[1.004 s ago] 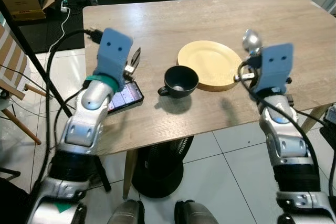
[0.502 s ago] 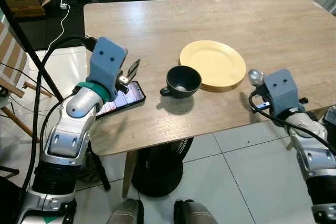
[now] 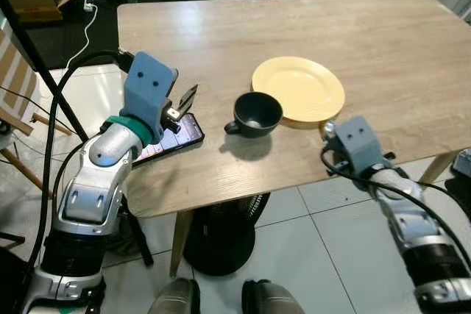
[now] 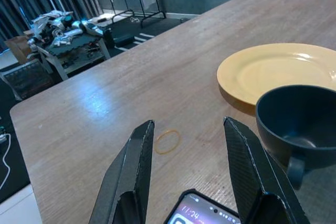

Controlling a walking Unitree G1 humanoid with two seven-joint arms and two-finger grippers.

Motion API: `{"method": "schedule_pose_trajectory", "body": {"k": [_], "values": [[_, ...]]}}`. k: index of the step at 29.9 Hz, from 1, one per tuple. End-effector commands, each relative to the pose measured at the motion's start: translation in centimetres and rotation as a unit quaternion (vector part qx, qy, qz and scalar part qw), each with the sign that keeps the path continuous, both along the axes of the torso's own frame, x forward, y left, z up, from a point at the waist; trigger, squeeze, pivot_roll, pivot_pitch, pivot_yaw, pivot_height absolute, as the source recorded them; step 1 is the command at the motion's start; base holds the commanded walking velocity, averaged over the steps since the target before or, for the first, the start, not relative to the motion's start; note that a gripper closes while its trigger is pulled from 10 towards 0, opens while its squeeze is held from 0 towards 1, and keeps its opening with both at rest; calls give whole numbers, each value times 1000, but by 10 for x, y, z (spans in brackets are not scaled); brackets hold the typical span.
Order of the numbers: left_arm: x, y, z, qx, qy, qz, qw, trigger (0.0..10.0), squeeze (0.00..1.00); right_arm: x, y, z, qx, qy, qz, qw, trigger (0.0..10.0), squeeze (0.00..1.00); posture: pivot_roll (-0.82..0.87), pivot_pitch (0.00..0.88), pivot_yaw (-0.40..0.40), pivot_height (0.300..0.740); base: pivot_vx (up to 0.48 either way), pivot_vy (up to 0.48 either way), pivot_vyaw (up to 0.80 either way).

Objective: Setting the table

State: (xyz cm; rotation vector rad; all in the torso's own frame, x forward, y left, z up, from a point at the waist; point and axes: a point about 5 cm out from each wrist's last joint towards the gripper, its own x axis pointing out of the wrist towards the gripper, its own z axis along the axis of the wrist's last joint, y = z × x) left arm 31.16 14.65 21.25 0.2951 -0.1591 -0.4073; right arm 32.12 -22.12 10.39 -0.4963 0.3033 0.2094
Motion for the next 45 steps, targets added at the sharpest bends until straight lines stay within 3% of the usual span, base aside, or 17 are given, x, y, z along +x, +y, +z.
{"method": "schedule_pose_trajectory", "body": {"k": [1,2,5,6,7,15,20,24,27,32,36,41,42,45], "values": [[-5,-7,-1,7,11,-30,999,10000,0,2,8,-11,28,17,-9,999,10000,0,53,16,-27,740,0,0,0],[-5,-7,-1,7,11,-30,999,10000,0,2,8,-11,28,17,-9,999,10000,0,53,16,-27,740,0,0,0],[-19,-17,-11,56,45,-119,990,10000,0,13,17,-7,73,-5,-44,996,10000,0,61,12,-23,740,0,0,0],[-19,-17,-11,56,45,-119,990,10000,0,13,17,-7,73,-5,-44,996,10000,0,61,12,-23,740,0,0,0],[-29,-18,-18,79,78,-169,979,10000,0,18,19,-4,99,-20,-69,993,10000,0,61,9,-19,740,0,0,0],[-36,-10,-20,106,97,-199,969,10000,0,28,24,5,166,-56,-99,979,10000,0,66,5,-11,740,0,0,0],[-36,-10,-20,103,97,-194,971,10000,0,34,37,6,153,-75,-75,983,10000,0,69,1,-12,740,0,0,0],[-37,-11,-20,100,97,-193,971,10000,0,34,46,2,97,-70,-28,992,10000,0,74,0,-18,740,0,0,0],[-37,-11,-21,98,99,-191,972,10000,0,35,49,1,84,-70,-13,994,10000,0,75,0,-19,740,0,0,0],[-37,-11,-21,98,100,-190,972,10000,0,37,52,1,94,-76,-8,993,10000,0,75,0,-20,740,0,0,0],[-37,-12,-21,97,100,-189,972,10000,0,40,55,2,70,-82,-1,994,10000,0,75,2,-20,740,0,0,0],[-37,-13,-21,94,98,-185,973,10000,0,43,48,1,61,-77,-27,995,10000,0,78,3,-22,740,0,0,0],[-37,-13,-21,93,97,-184,974,10000,0,43,45,1,59,-76,-35,995,10000,1000,76,2,-22,740,0,0,0],[-36,-13,-21,92,97,-183,974,10000,0,44,42,2,57,-79,-40,994,10000,1000,74,0,-21,740,0,0,0]]}}
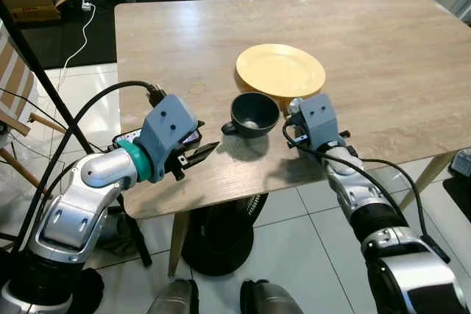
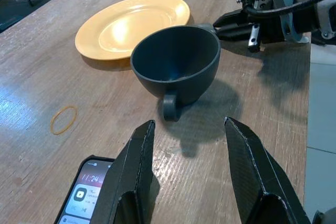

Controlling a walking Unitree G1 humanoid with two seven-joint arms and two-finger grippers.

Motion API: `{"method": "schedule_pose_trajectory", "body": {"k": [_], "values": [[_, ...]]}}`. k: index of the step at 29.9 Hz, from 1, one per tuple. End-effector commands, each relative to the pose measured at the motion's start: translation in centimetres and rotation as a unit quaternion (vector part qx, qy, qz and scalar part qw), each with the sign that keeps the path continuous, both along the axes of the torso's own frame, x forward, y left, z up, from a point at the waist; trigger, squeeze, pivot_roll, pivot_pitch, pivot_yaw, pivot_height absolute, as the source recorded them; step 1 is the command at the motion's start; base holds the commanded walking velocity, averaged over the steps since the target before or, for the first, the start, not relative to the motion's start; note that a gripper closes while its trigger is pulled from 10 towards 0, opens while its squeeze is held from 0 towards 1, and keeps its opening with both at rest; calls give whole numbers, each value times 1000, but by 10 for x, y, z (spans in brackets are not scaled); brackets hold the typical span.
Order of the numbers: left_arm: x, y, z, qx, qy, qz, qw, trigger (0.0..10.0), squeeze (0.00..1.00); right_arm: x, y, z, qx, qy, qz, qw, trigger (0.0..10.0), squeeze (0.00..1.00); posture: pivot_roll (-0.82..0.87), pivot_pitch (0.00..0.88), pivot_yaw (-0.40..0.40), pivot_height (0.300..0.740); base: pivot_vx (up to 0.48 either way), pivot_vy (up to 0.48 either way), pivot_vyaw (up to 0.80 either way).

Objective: Setting the table

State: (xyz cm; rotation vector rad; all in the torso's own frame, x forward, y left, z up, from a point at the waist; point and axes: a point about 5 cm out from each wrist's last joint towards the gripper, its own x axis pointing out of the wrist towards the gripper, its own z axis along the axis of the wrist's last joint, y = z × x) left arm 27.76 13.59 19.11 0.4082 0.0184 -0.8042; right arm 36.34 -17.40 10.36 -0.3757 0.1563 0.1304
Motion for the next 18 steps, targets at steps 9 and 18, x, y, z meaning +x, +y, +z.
{"method": "schedule_pose_trajectory", "body": {"k": [9,18], "values": [[-2,-4,-1,-2,1,-7,1000,10000,0,1,-19,10,-7,-24,-23,999,10000,0,69,0,-24,740,0,0,0],[-2,-5,-2,-4,2,-7,1000,10000,0,-1,-32,26,54,-55,-34,996,10000,0,53,0,-21,740,0,0,0]]}}
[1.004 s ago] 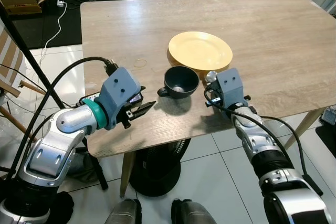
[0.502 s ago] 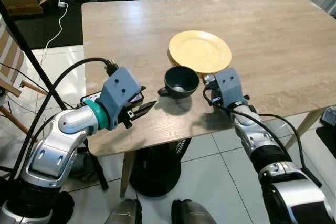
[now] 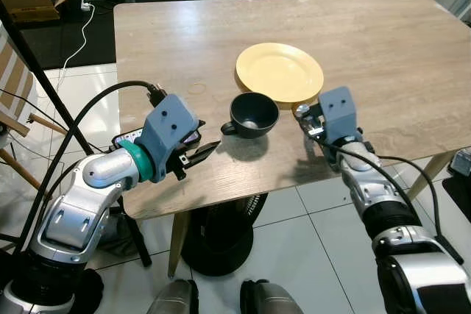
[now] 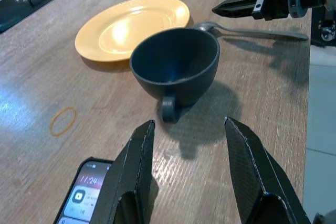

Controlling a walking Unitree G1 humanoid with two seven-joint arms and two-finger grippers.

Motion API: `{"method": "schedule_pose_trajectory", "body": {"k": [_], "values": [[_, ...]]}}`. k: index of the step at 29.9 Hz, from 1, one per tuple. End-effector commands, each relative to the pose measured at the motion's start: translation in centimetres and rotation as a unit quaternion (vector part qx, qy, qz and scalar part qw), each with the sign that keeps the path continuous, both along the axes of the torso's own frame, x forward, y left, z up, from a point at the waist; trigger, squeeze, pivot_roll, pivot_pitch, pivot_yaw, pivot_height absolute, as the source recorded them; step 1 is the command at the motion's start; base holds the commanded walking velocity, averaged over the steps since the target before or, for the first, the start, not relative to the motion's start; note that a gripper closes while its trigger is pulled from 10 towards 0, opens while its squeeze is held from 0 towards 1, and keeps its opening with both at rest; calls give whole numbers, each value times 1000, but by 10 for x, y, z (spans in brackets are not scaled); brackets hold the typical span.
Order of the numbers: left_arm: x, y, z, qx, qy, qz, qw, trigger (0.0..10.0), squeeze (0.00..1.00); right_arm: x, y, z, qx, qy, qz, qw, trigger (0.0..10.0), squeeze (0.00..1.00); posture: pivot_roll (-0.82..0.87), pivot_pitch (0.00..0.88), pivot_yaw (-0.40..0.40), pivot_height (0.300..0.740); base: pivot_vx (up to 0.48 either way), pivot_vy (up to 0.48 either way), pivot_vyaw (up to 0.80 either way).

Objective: Setting the table

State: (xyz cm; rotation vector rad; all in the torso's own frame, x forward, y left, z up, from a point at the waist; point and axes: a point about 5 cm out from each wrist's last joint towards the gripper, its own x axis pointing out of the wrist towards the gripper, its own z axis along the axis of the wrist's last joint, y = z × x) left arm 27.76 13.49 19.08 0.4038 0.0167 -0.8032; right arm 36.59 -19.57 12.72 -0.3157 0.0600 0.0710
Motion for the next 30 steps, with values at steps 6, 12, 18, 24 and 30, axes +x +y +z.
{"method": "schedule_pose_trajectory", "body": {"k": [6,12,18,24,30], "values": [[0,-6,-2,-4,1,-7,1000,10000,0,-10,-19,10,41,-25,-17,999,10000,0,46,0,-19,740,0,0,0],[13,-5,3,-28,-23,53,998,10000,0,-15,-29,29,77,-92,-59,991,10000,0,47,0,-20,740,0,0,0],[32,0,14,-86,-56,171,980,10000,0,-27,-28,48,135,-168,-98,972,10000,0,40,0,-7,740,0,0,0],[39,-2,20,-103,-69,195,973,10000,0,-32,-32,51,146,-176,-122,966,10000,0,32,0,-3,740,0,0,0],[43,-5,23,-117,-77,211,967,10000,0,-35,-40,53,154,-178,-143,961,10000,0,25,0,0,740,0,0,0]]}}
